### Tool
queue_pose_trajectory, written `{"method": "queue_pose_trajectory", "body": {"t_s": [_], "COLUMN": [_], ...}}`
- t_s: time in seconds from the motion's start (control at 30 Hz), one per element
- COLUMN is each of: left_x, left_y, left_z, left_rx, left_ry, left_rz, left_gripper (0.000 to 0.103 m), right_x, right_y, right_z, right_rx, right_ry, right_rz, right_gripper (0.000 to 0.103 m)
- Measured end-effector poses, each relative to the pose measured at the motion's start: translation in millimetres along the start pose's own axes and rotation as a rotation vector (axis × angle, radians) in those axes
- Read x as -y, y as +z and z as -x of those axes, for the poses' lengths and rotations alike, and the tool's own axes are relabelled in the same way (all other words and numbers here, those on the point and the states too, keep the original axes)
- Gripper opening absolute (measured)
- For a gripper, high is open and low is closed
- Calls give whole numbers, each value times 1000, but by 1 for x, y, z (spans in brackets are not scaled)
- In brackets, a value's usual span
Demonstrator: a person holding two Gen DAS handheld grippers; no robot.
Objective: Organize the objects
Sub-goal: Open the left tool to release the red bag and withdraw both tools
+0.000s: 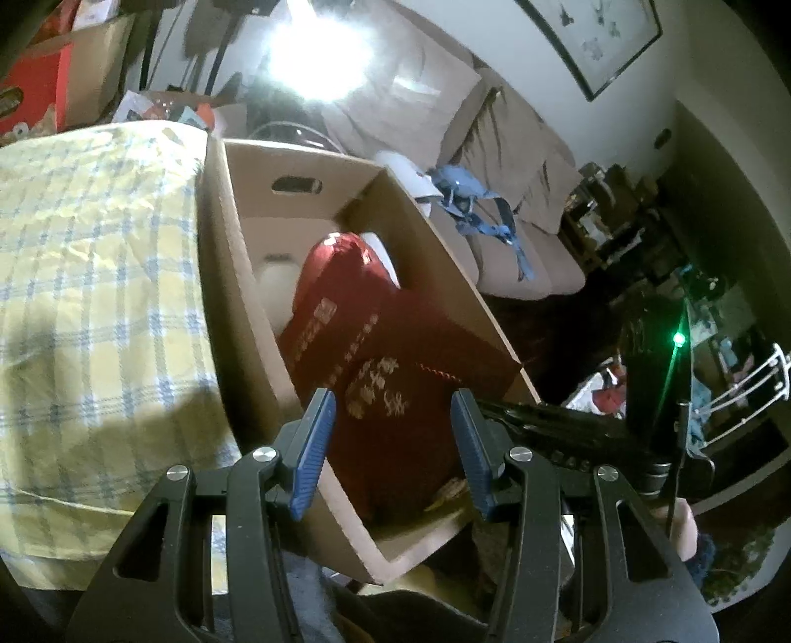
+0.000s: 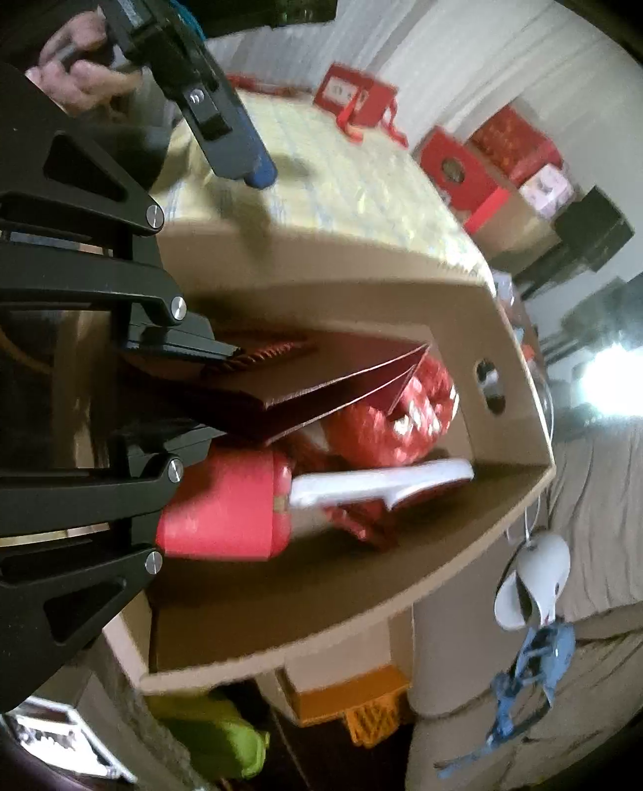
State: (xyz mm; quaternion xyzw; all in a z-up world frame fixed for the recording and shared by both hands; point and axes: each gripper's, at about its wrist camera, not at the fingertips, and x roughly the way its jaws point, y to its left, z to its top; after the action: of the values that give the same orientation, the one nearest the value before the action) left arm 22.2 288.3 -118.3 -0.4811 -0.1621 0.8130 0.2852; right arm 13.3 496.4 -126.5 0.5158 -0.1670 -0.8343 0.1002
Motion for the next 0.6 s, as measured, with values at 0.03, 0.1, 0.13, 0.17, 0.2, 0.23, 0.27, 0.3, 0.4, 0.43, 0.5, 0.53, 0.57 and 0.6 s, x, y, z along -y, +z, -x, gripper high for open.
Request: {"method": "queue_pose_trajectory", "body": {"t_s": [0.03, 0.1, 0.13, 0.17, 0.2, 0.23, 0.27, 0.3, 0.4, 0.43, 0.5, 0.53, 0.57, 0.6], "left_x": [-1, -4, -6, -7, -7, -9, -10, -11, -14, -16, -16, -17, -18, -18], "left_y": [1, 4, 6, 8, 8, 9, 11, 12, 17, 18, 19, 20, 21, 22], "left_z": [0, 3, 6, 7, 9, 11, 13, 15, 18, 19, 21, 22, 23, 25], "left_rx": [5, 17, 24, 27, 31, 36, 40, 45, 55, 59, 67, 72, 77, 83], "left_ry": [1, 7, 9, 10, 12, 15, 17, 21, 28, 30, 37, 43, 49, 54], "left_rz": [1, 4, 7, 10, 11, 12, 13, 15, 18, 21, 21, 18, 16, 15], "left_gripper": [45, 45, 45, 45, 45, 45, 45, 45, 45, 45, 45, 45, 45, 45], "right_x": [0, -3, -4, -4, -3, -2, -1, 0, 3, 4, 8, 13, 17, 21], "right_y": [1, 2, 2, 2, 2, 1, 0, 1, 3, 3, 6, 7, 9, 10], "right_z": [3, 10, 11, 10, 7, 3, 0, 0, 10, 14, 25, 32, 39, 45], "right_rx": [15, 43, 42, 34, 15, -16, -44, -46, -5, 12, 65, 93, 131, 155], "right_ry": [40, 122, 134, 117, 89, 50, 3, -28, -74, -82, -105, -117, -135, -151], "right_rz": [-4, -9, -9, -11, -17, -24, -27, -29, -45, -51, -70, -82, -99, -111], "right_gripper": [18, 18, 18, 19, 20, 24, 27, 29, 34, 34, 35, 35, 35, 35]}}
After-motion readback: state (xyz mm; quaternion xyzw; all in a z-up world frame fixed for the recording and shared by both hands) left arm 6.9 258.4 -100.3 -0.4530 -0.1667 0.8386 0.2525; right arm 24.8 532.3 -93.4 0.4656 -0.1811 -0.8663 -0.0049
